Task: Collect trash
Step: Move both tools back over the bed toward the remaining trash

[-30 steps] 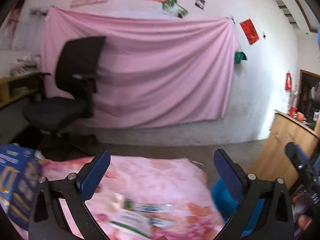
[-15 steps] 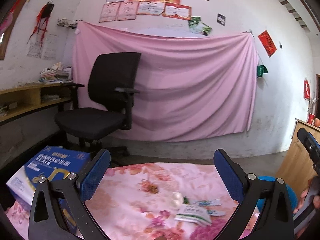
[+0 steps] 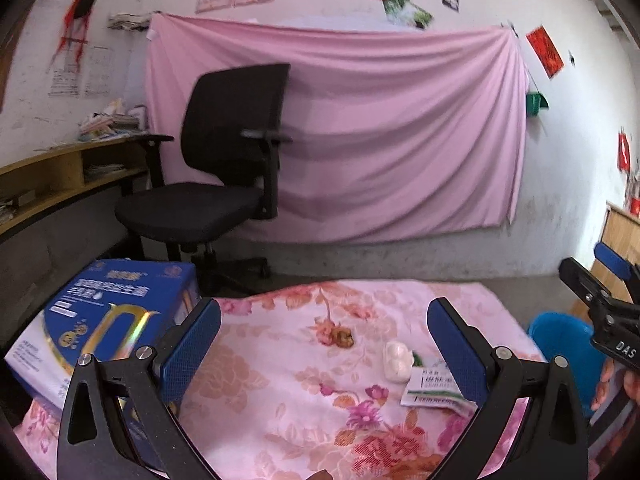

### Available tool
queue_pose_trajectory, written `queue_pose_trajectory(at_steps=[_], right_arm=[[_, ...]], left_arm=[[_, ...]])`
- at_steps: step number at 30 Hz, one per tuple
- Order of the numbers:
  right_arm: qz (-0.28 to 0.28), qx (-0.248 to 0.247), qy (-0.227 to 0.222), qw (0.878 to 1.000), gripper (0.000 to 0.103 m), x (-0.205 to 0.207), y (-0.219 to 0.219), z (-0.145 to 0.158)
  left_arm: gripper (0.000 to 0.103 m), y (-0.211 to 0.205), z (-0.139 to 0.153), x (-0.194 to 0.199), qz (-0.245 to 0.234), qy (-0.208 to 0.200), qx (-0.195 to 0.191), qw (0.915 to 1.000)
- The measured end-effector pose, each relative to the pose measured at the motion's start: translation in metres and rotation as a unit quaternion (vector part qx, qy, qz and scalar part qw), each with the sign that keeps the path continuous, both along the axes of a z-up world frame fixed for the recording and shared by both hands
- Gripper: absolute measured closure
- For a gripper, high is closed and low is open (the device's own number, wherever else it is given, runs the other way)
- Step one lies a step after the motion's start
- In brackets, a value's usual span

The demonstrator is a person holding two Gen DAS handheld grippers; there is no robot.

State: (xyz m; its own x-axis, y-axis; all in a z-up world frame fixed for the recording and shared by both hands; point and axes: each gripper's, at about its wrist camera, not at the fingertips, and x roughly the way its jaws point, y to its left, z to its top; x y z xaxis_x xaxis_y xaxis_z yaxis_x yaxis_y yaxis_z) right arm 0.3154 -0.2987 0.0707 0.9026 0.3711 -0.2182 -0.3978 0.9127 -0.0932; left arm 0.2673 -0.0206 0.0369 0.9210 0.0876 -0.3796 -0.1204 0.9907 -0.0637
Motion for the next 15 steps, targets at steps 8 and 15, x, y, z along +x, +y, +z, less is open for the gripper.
queue_pose_trajectory(at_steps=[8, 15], right_arm=[[0.013, -0.03, 0.121, 0.992, 0.0, 0.042, 0.014, -0.03], [0.022, -0.081, 0.228, 0.97, 0.023, 0.074, 0.031, -0.059]], left_arm=[[0.002, -0.007, -0.034, 0.044, -0.047, 0.099, 0.009, 0.9939], [0.025, -0.014, -0.06, 0.086, -0.095, 0.186, -0.03, 0.9774]])
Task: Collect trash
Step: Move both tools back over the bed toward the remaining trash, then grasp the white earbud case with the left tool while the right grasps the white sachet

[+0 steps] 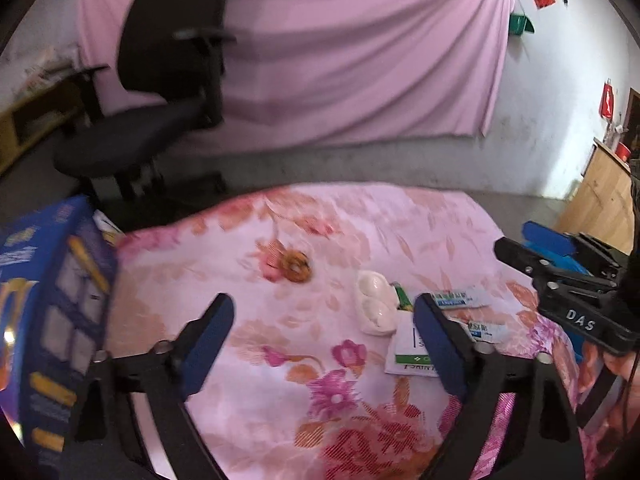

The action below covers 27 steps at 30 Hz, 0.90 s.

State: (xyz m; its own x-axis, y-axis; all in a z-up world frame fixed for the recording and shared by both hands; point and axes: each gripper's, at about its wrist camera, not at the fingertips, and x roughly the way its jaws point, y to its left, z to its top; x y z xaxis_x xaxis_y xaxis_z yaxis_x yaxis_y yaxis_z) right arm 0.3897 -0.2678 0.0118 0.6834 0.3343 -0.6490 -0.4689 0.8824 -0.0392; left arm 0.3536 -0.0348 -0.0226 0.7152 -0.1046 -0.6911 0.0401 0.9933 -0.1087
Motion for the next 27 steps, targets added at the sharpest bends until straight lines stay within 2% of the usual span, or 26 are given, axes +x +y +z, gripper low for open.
queue_pose_trajectory(at_steps=[1, 4, 6, 9, 11, 16, 20, 27], right_arm=[[0.001, -0.002, 0.007, 1.0, 0.027, 0.001, 0.001, -0.002], [0.007, -0.005, 0.033, 0.999, 0.032, 0.008, 0.005, -0.009], [0.01, -0.007, 0.04, 0.999, 0.033, 0.009, 0.006, -0.011], [0.014, -0.003, 0.052, 0.999, 0.033, 0.012, 0.007, -0.014], [0.015, 0.003, 0.067, 0.998, 0.033, 0.016, 0.005, -0.016], [0.029, 0.012, 0.107, 0.994, 0.033, 0.025, 0.008, -0.024], [0.055, -0.005, 0.126, 0.99, 0.033, 0.026, 0.019, -0.031], [0.108, -0.029, 0.134, 0.985, 0.036, 0.014, 0.038, -0.035]], left_arm=[[0.032, -0.001, -0.003, 0.004, -0.005, 0.01, -0.004, 0.9999], [0.037, -0.007, -0.012, 0.018, -0.026, 0.039, -0.02, 0.9987], [0.04, -0.01, -0.016, 0.025, -0.04, 0.051, -0.029, 0.9975], [0.056, -0.015, -0.024, 0.037, -0.054, 0.071, -0.041, 0.9952], [0.06, -0.016, -0.026, 0.042, -0.053, 0.078, -0.048, 0.9944], [0.078, -0.014, -0.028, 0.048, -0.049, 0.088, -0.041, 0.9941], [0.078, -0.003, -0.029, 0.045, -0.051, 0.088, -0.054, 0.9934], [0.078, 0.019, -0.028, 0.025, -0.038, 0.081, -0.057, 0.9943]])
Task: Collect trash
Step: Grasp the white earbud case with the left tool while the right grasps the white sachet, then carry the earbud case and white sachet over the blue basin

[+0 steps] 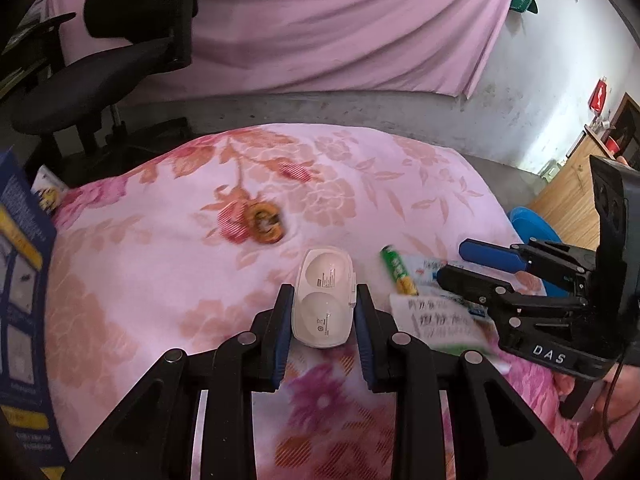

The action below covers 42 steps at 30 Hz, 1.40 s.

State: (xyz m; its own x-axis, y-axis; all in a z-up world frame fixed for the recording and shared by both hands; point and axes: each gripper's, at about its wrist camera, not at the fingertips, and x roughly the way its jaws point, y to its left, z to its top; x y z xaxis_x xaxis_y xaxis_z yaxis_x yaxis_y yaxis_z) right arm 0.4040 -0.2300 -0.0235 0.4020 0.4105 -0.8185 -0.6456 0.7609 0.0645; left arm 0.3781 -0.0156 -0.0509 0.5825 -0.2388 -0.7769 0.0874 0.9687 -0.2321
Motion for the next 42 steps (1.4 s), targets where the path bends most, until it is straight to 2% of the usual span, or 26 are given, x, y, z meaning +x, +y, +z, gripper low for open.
queue_pose_trajectory(at_steps=[5, 10, 13, 18, 24, 28, 31, 33, 37, 38, 41, 42], right_arm=[[0.01, -0.005, 0.006, 1.0, 0.036, -0.004, 0.002, -0.003], [0.007, -0.006, 0.013, 1.0, 0.038, -0.002, 0.003, -0.004], [-0.004, -0.003, 0.018, 1.0, 0.046, 0.002, 0.0, -0.005], [-0.011, 0.003, 0.008, 1.0, 0.055, -0.001, -0.004, -0.001], [-0.024, 0.038, -0.043, 0.998, 0.056, -0.012, -0.022, 0.019], [-0.063, 0.072, -0.106, 0.99, 0.056, -0.026, -0.041, 0.041], [-0.096, 0.116, -0.165, 0.975, 0.056, -0.042, -0.061, 0.064], [-0.118, 0.146, -0.207, 0.96, 0.056, -0.052, -0.078, 0.081], [-0.162, 0.181, -0.297, 0.924, 0.056, -0.077, -0.108, 0.11], [-0.175, 0.188, -0.323, 0.911, 0.056, -0.086, -0.117, 0.117], [-0.199, 0.192, -0.37, 0.887, 0.055, -0.104, -0.134, 0.128], [-0.211, 0.192, -0.39, 0.876, 0.055, -0.113, -0.144, 0.132]], left_arm=[[0.078, 0.009, 0.003, -0.008, 0.015, -0.001, -0.018, 0.9997], [0.078, 0.003, 0.005, -0.01, 0.017, -0.003, -0.006, 0.9998], [0.078, 0.0, 0.005, -0.01, 0.019, -0.004, -0.001, 0.9998], [0.078, 0.004, 0.01, -0.018, 0.029, -0.021, -0.018, 0.9992], [0.078, -0.001, 0.034, -0.038, 0.042, -0.085, -0.002, 0.9955], [0.078, -0.016, 0.06, -0.053, 0.045, -0.151, 0.015, 0.9874], [0.078, -0.03, 0.083, -0.062, 0.041, -0.201, 0.015, 0.9787], [0.078, -0.044, 0.1, -0.069, 0.035, -0.237, 0.018, 0.9707], [0.078, -0.072, 0.126, -0.078, 0.014, -0.293, 0.023, 0.9559], [0.078, -0.081, 0.132, -0.08, 0.008, -0.304, 0.024, 0.9523], [0.078, -0.108, 0.147, -0.087, -0.017, -0.34, 0.024, 0.9399], [0.078, -0.115, 0.151, -0.089, -0.024, -0.35, 0.024, 0.9362]])
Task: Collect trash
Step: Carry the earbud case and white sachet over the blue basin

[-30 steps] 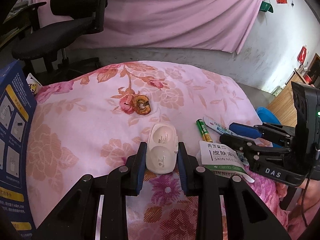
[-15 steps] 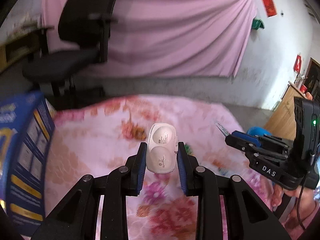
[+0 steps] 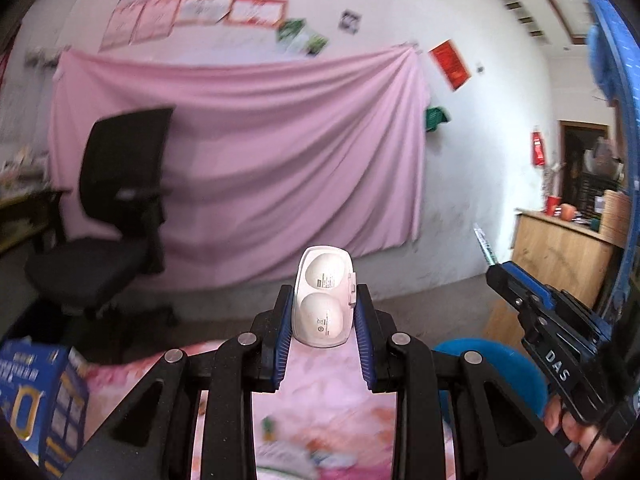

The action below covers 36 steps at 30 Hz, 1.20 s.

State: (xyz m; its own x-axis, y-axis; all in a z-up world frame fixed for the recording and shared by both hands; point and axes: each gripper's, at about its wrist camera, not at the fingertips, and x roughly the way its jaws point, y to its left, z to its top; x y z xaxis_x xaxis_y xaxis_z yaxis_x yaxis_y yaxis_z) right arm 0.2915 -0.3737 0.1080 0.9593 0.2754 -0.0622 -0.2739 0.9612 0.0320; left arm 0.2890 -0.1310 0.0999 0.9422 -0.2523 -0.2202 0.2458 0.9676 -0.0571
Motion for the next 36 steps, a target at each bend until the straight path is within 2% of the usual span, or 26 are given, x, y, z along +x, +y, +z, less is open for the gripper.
queue_pose_trajectory(at_steps=[3, 8, 13, 16, 20, 24, 26, 29, 32, 36], right_arm=[[-0.034, 0.004, -0.029, 0.999, 0.055, -0.015, -0.021, 0.006], [-0.087, 0.005, -0.05, 0.995, 0.055, -0.026, -0.05, 0.014], [-0.123, 0.01, -0.034, 0.992, 0.055, -0.029, -0.076, 0.014], [-0.138, 0.027, 0.004, 0.99, 0.055, -0.017, -0.096, 0.012], [-0.156, 0.058, 0.06, 0.984, 0.055, -0.009, -0.119, 0.001], [-0.159, 0.049, 0.111, 0.98, 0.055, 0.002, -0.125, -0.015], [-0.159, 0.047, 0.133, 0.977, 0.055, 0.008, -0.125, -0.021], [-0.161, 0.037, 0.168, 0.972, 0.055, 0.02, -0.126, -0.031], [-0.162, 0.027, 0.203, 0.965, 0.055, 0.029, -0.125, -0.044], [-0.153, 0.021, 0.234, 0.96, 0.055, 0.039, -0.129, -0.058]], left_arm=[[0.078, -0.026, 0.008, -0.006, -0.025, -0.029, 0.008, 0.9992], [0.078, -0.069, 0.01, -0.01, -0.065, -0.055, 0.015, 0.9963], [0.078, -0.112, 0.007, -0.007, -0.103, -0.057, 0.024, 0.9928], [0.078, -0.132, 0.002, 0.001, -0.118, -0.048, 0.023, 0.9916], [0.078, -0.148, -0.005, 0.013, -0.128, -0.024, 0.016, 0.9913], [0.078, -0.163, -0.015, 0.028, -0.129, 0.013, 0.026, 0.9912], [0.078, -0.168, -0.02, 0.039, -0.133, 0.044, 0.029, 0.9897], [0.078, -0.175, -0.028, 0.058, -0.139, 0.097, 0.032, 0.985], [0.078, -0.183, -0.038, 0.075, -0.152, 0.15, 0.029, 0.9765], [0.078, -0.19, -0.048, 0.086, -0.153, 0.184, 0.024, 0.9706]])
